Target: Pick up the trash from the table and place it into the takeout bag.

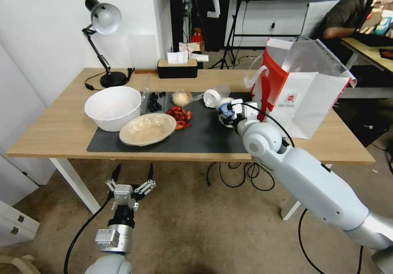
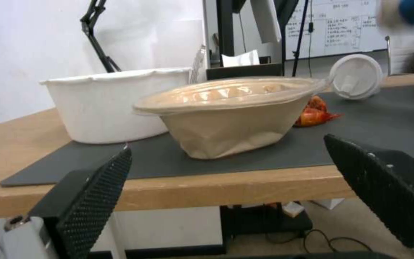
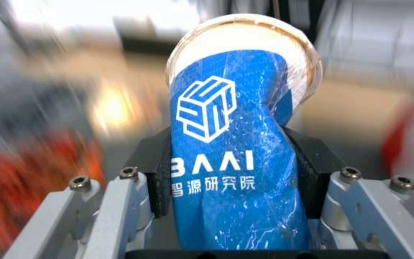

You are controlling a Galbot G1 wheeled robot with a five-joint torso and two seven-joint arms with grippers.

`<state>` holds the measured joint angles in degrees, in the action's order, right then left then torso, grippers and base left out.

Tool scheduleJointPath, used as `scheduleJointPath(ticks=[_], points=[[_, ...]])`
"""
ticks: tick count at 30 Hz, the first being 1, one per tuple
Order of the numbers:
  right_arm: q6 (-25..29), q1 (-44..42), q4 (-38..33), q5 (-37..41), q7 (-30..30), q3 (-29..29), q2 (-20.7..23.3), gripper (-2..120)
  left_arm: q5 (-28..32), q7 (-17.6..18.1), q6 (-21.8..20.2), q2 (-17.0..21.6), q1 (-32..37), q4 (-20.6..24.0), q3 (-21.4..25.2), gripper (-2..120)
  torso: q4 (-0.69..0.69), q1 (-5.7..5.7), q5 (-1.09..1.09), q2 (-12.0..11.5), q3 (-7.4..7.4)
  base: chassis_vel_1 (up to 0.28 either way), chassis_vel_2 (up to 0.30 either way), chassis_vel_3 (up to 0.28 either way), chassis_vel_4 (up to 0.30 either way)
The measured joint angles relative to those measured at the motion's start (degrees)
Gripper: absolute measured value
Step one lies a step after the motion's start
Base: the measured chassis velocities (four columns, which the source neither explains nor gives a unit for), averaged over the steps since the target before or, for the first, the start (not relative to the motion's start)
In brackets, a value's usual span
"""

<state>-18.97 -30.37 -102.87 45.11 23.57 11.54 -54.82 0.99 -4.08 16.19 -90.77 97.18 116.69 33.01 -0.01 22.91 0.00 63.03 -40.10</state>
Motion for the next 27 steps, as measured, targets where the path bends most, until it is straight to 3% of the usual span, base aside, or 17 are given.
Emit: scheduleJointPath(ticks=[1,4,7,9,15,17,27], points=[[0.0,0.0,0.0,0.0,0.0,0.0,0.0,48,0.0,0.0,0.0,0.0,0.0,0.0,0.0,100,0.0,0.0,0.0,0.0,0.0,0.0,0.0,0.0,0.0],[11.2,-1.6,-2.8,-8.3,-4.6,-3.0,0.2,48,0.1,0.1,0.0,0.1,0.0,0.1,0.1,100,0.01,0.0,0.0,0.0,0.0,0.0,0.0,0.0,0.0],[14.0,-1.9,-3.9,-9.0,-4.6,-4.5,0.2,48,0.1,0.1,0.0,0.1,0.0,0.1,0.1,100,0.01,0.0,0.01,0.0,0.0,0.0,0.0,0.0,0.0],[19.0,-1.9,-6.7,-9.0,-2.7,-8.1,1.6,48,0.1,0.1,0.2,0.2,0.1,0.1,0.0,100,0.02,0.0,0.01,0.0,0.0,0.0,0.0,0.0,0.0],[17.6,-0.8,-6.6,-7.4,0.7,-10.5,4.7,48,0.3,0.1,0.2,0.7,0.1,0.4,0.0,100,0.0,0.0,0.01,0.0,0.0,0.0,0.0,0.0,0.0],[13.5,0.1,-4.4,-7.1,5.6,-11.3,6.4,48,0.2,0.1,0.1,0.7,0.1,0.7,0.0,100,0.01,0.01,0.02,0.0,-0.01,0.0,0.0,0.0,0.0],[8.3,2.4,0.6,-3.4,11.5,-14.4,7.8,48,-1.5,0.2,-0.3,-0.1,0.6,0.7,-1.6,100,0.02,0.01,0.0,0.0,-0.01,0.0,0.0,0.0,0.0]])
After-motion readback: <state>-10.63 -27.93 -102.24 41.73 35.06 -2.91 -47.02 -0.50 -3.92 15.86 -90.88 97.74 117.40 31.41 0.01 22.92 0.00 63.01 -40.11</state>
